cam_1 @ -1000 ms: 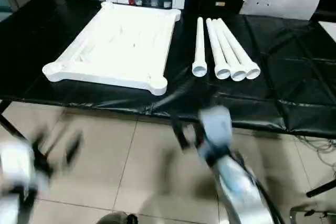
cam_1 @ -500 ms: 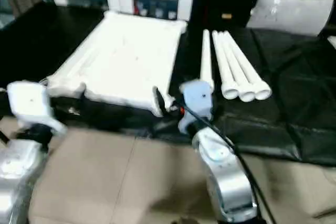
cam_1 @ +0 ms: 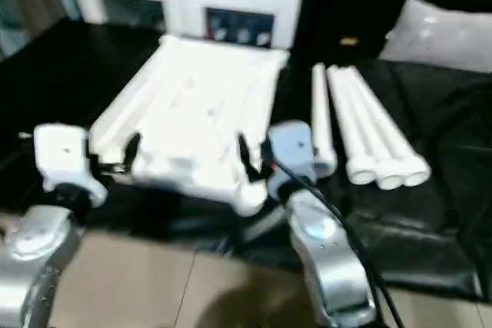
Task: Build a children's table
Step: Move to table
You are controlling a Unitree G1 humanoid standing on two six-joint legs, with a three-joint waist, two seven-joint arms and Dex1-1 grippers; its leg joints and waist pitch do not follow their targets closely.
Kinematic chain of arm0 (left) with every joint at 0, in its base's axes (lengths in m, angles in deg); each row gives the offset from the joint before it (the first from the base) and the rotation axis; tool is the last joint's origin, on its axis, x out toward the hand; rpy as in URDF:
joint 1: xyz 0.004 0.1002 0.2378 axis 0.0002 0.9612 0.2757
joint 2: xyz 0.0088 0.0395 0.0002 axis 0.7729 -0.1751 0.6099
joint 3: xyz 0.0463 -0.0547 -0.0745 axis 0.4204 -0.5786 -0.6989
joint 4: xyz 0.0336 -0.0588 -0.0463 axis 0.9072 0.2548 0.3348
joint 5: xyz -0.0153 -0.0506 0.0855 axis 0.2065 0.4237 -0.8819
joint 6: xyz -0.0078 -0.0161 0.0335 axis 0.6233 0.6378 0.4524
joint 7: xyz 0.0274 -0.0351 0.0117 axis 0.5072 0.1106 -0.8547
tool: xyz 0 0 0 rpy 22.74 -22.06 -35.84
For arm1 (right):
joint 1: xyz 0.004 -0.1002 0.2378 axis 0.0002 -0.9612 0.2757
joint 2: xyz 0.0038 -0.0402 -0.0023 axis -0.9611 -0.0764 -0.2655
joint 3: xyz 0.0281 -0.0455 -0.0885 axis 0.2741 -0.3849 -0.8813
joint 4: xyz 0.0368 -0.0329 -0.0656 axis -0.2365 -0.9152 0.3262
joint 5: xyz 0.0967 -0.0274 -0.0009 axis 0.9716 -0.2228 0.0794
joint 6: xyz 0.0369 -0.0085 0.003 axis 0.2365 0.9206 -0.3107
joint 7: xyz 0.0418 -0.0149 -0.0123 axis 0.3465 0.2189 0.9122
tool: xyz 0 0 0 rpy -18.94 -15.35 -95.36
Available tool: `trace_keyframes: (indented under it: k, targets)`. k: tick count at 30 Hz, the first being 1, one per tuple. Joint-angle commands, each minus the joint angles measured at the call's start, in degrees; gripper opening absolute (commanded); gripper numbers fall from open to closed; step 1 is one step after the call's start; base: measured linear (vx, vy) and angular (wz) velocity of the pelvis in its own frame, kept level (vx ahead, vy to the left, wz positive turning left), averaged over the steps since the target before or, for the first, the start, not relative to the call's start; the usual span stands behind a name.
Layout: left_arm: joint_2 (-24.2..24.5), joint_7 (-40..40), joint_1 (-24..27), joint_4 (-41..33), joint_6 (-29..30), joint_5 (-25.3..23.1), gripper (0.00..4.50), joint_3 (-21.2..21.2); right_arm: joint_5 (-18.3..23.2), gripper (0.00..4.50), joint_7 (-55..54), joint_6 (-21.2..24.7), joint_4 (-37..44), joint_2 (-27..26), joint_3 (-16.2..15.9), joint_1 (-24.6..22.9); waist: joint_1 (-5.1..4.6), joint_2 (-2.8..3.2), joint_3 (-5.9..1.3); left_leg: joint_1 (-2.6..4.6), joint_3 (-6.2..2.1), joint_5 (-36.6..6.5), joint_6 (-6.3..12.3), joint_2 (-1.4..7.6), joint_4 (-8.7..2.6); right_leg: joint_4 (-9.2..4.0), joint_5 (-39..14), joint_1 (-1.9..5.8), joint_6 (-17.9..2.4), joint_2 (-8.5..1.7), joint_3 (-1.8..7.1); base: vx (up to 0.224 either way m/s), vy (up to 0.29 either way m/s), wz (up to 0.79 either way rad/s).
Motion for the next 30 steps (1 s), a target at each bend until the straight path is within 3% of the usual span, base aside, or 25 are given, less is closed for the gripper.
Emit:
trace_keyframes:
  k: [1,3,4,5,6,7,8,9,10,11,12,13,14,15,16,17,18,19,21,22,23,24,25,28,30]
  targets:
    - [0.7,0.18,-0.84,-0.2,0.3,-0.26,4.45,-0.49,0.35,4.5,-0.33,1.79,1.1,-0.86,0.92,0.08,2.08,-1.13,-3.38,-5.51,-1.55,-0.01,4.07,0.86,3.42,-10.26,-38.54,9.14,-8.46,-10.85,9.95,0.127,-0.061,-0.08]
    - [0.92,0.54,-0.98,-0.1,-0.41,-0.57,4.45,0.09,0.28,4.5,-0.68,2.68,1.24,-0.93,1.26,0.03,2.16,-0.63,-2.43,-7.78,-2.7,5.41,1.3,1.37,3.12,-9.3,-27.15,9.28,-11.42,-9.37,8.43,0.137,-0.019,-0.07]
    - [1.3,0.63,-1.14,0.04,-0.48,-1.46,4.45,1.03,0.76,4.5,-1.05,3.47,1.39,-1.24,1.97,-0.04,2.04,0.88,-2.51,-6.06,-2.4,9.37,-1.93,1.96,0.82,-9.05,-16.92,7.02,-15.02,-6.09,8.02,0.131,-0.008,-0.05]
    - [1.5,0.37,-1.21,0.1,0.1,-2.11,4.45,1.5,1.29,4.5,-1.1,3.53,1.43,-1.54,2.44,-0.1,2.08,1.73,-2.58,-6.31,-1.52,14.81,-5.42,2.53,-3.82,-7.66,-10.65,6.96,-12.24,-1.21,6.3,0.137,0.042,-0.39]
    - [1.63,0.99,-1.25,0.36,0.56,-1.73,4.45,1.86,1.4,4.5,-1.81,4.53,1.5,-1.92,3.33,-0.18,1.53,3.93,-2.13,-3.88,-1.63,14.0,-8.57,6.55,-7.79,-6.14,-5.57,2.5,-4.29,2.11,4.1,0.14,0.094,-0.61]
    - [1.62,1.04,-1.34,0.7,1.03,-1.65,4.45,1.85,1.67,4.5,-1.91,5.7,1.67,-2.01,3.85,-0.27,1.42,5.02,-3.56,-0.97,-2.84,14.73,-10.44,9.68,-6.98,-2.75,-2.76,0.27,-1.58,1.81,3.3,0.14,0.094,-0.61]
    - [1.52,0.94,-1.43,0.99,1.47,-1.57,4.45,1.7,1.92,4.5,-1.81,6.6,1.83,-1.99,4.12,-0.33,1.96,4.24,-4.72,1.0,-1.14,21.34,-11.09,10.3,-5.15,-2.15,6.48,-0.99,0.19,-0.93,4.33,0.116,0.094,-0.5]
    - [1.46,0.86,-1.48,1.15,1.73,-1.55,4.45,1.6,2.07,4.5,-1.74,7.1,1.93,-1.98,4.26,-0.36,2.01,3.61,-5.39,0.24,0.27,25.82,-11.35,8.49,-4.26,-1.81,14.14,-0.14,0.08,-1.0,5.2,0.098,0.084,-0.53]
    - [0.91,0.95,-1.68,1.54,1.46,-1.1,4.45,1.09,1.67,4.5,-1.66,6.66,2.04,-1.49,4.12,-0.38,3.08,2.9,-5.28,-1.15,3.32,24.81,-11.47,4.96,-3.29,-1.82,25.78,0.46,-0.15,0.05,7.35,0.098,0.084,-0.53]
    - [0.89,1.17,-2.14,2.03,0.18,-1.48,4.45,1.1,0.95,4.5,-1.74,5.82,2.17,-0.96,3.89,-0.33,4.4,0.86,-5.99,-6.54,2.57,14.15,-9.22,2.47,-0.12,-1.86,41.35,5.57,0.67,-2.3,13.7,0.049,0.092,-0.48]
    - [1.79,1.04,-2.62,2.28,0.47,-2.96,4.45,1.92,1.05,4.5,-1.6,5.86,2.26,-1.09,4.08,-0.12,5.61,-0.11,-5.72,-8.71,-0.84,-0.33,-7.04,3.04,4.46,-4.11,47.0,5.4,0.67,-7.21,19.01,0.001,0.101,-0.54]
    - [2.35,0.74,-2.93,2.56,0.47,-4.11,4.45,2.49,1.12,4.5,-1.79,6.14,2.3,-1.41,4.38,0.18,5.61,-0.01,-5.61,-9.28,-2.26,-1.3,-7.07,2.8,4.43,-3.73,47.28,5.59,0.1,-6.57,18.96,0.001,0.101,-0.54]
    - [2.12,0.37,-3.23,2.98,0.97,-4.3,4.45,2.49,0.16,4.5,-2.68,6.45,1.97,-1.46,4.5,0.95,4.93,0.63,-4.62,-7.57,-2.82,2.02,-9.74,1.99,0.45,-3.62,40.1,3.52,0.13,-0.06,15.44,-0.036,0.116,-0.72]
    - [2.01,0.32,-3.28,3.08,1.08,-4.27,4.45,2.42,-0.07,4.5,-2.92,6.54,1.89,-1.47,4.5,1.13,4.19,2.06,-4.53,-5.68,-2.5,4.86,-12.67,2.14,-3.13,-2.83,32.8,2.81,0.79,4.01,13.01,-0.086,0.13,-0.6]
    - [0.64,-0.35,-3.4,3.29,1.17,-3.08,4.45,1.3,0.81,4.5,-2.44,8.25,1.6,-1.83,4.81,2.04,2.57,4.52,-3.52,-1.69,-2.59,3.97,-14.18,8.04,-6.65,-1.57,10.88,-2.98,2.57,6.58,7.9,-0.086,0.13,-0.6]
    - [0.35,-0.45,-3.38,3.27,1.19,-2.77,4.45,1.08,0.86,4.5,-2.36,8.51,1.56,-1.81,4.84,2.2,0.58,5.78,-4.27,-0.53,-5.21,6.32,-13.94,15.86,-10.41,2.41,-3.51,-3.91,1.74,3.06,3.71,-0.091,0.11,-0.54]
    - [-0.97,-1.05,-3.34,2.95,1.79,-1.34,4.45,0.07,1.42,4.5,-1.35,9.79,1.19,-1.42,4.8,3.28,0.58,5.63,-3.55,-3.38,-7.72,7.21,-8.36,15.59,-11.97,4.58,-4.88,-1.07,1.24,0.48,1.06,-0.08,0.065,-0.25]
    - [-1.05,-1.01,-3.32,2.67,2.72,-1.15,4.45,0.1,1.9,4.5,-0.61,10.25,1.19,-0.93,4.59,3.84,0.53,6.06,-3.97,-2.33,-7.19,8.32,-4.94,15.06,-10.8,3.52,-4.39,-2.07,0.7,-0.05,0.5,-0.08,0.065,-0.25]
    - [-1.1,-0.37,-2.97,2.13,3.6,-1.07,4.45,0.26,2.13,4.5,0.15,10.95,1.3,0.36,4.02,4.83,-1.11,4.64,-4.69,-1.31,-6.46,13.57,5.21,12.26,-8.35,0.35,-0.41,-0.76,-2.14,-2.0,0.8,-0.083,-0.017,-0.06]
    - [-1.15,-0.28,-2.88,2.08,3.5,-1.1,4.45,0.23,2.06,4.5,0.14,10.98,1.29,0.49,3.98,4.92,-0.59,2.46,-5.29,-3.69,-2.86,17.63,6.94,6.87,-4.28,-3.55,9.77,1.92,-6.13,-4.19,2.38,-0.092,-0.046,-0.11]
    - [-1.15,-0.28,-2.88,2.08,3.5,-1.1,4.45,0.23,2.06,4.5,0.14,10.98,1.29,0.49,3.98,4.92,1.17,2.09,-5.29,-6.55,-0.15,15.65,4.24,3.6,-3.67,-5.12,18.16,3.74,-6.34,-6.3,3.78,-0.12,-0.086,0.05]
    - [-1.36,0.03,-2.07,1.32,4.17,-0.65,4.45,0.07,1.79,4.5,1.14,11.33,1.11,1.17,3.68,5.3,1.0,0.73,-4.49,-6.02,-0.24,7.81,0.98,4.55,-5.29,-5.68,12.89,3.78,-3.97,-6.08,3.52,-0.109,-0.092,0.07]
    - [-1.38,0.27,-1.67,0.98,4.43,-0.58,4.45,0.05,1.56,4.5,1.63,11.54,0.99,1.48,3.55,5.56,1.33,0.55,-4.24,-5.73,-0.02,5.62,-0.65,4.58,-5.9,-6.17,6.69,3.88,-3.21,-5.26,2.82,-0.109,-0.092,0.07]
    - [-0.7,2.75,-0.25,-0.44,4.41,0.86,4.45,0.73,1.31,4.5,2.27,12.63,0.29,2.23,3.85,6.7,1.23,1.12,-2.88,-4.34,0.23,-5.01,-5.05,5.63,-7.42,-8.4,-24.96,2.01,-1.22,-4.05,2.61,-0.099,-0.063,0.01]
    - [0.6,4.5,0.47,-1.38,3.53,0.95,4.45,1.73,1.9,4.5,2.38,14.17,0.1,2.54,4.31,7.45,1.17,1.52,-2.95,-3.95,-0.14,-8.23,-6.76,6.37,-8.25,-8.21,-26.78,1.49,-0.91,-3.63,2.62,-0.064,-0.023,0.05]
